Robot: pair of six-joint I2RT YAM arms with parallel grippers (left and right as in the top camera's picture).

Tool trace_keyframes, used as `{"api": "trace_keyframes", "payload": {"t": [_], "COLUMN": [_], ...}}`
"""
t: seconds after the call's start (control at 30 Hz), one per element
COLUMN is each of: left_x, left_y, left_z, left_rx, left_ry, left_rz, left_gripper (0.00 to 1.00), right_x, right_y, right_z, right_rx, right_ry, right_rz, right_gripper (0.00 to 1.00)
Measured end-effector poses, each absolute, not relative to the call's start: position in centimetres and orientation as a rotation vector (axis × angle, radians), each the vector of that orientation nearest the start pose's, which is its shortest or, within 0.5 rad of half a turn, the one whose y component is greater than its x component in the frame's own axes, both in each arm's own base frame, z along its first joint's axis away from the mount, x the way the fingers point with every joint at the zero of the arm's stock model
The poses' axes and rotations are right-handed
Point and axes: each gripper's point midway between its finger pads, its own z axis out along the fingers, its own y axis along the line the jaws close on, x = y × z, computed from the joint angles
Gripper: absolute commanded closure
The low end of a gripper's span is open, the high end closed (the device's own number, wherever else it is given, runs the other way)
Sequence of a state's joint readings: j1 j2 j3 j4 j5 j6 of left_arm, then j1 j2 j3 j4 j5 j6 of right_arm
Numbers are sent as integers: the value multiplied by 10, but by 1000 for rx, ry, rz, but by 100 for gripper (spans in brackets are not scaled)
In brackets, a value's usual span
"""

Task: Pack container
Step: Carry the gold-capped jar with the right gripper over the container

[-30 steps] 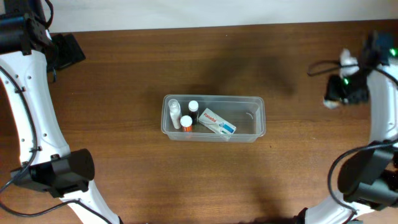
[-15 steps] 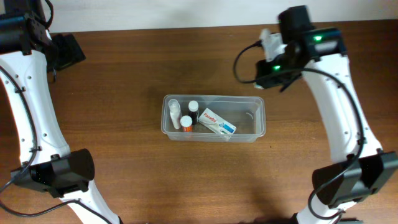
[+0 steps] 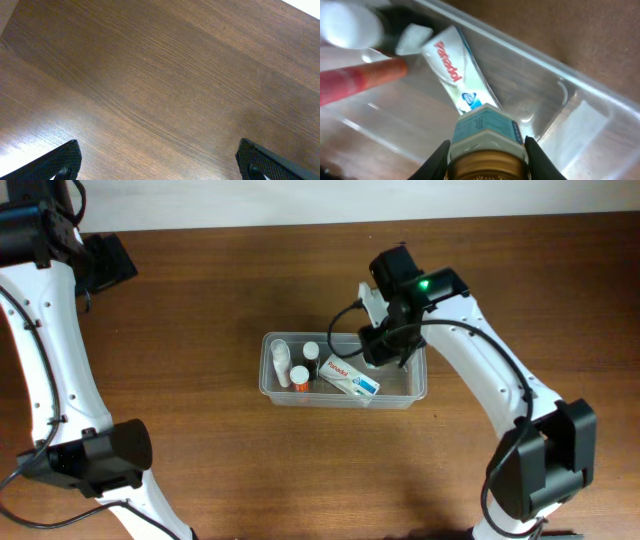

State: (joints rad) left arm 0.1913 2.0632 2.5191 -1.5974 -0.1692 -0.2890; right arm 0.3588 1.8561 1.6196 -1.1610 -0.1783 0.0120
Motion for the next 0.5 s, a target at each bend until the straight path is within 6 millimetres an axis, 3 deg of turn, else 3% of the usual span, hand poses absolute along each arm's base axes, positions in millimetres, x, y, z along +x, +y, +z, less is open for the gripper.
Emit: {"api": "trace_keyframes", "payload": {"t": [0.23, 0.5], "left_x": [426, 426], "left_y": [112, 112], "left_z": [287, 287], "left_rx": [-690, -690], "left_ry": [2609, 2608], "left_rz": [200, 200], "left_gripper": [1, 1], "right_x": [340, 344], "right_y": [160, 155], "right_z": [78, 59], "right_rx": [-519, -514], "right_ry": [2984, 2958], "right_rz": [300, 256], "right_gripper": [70, 71]}}
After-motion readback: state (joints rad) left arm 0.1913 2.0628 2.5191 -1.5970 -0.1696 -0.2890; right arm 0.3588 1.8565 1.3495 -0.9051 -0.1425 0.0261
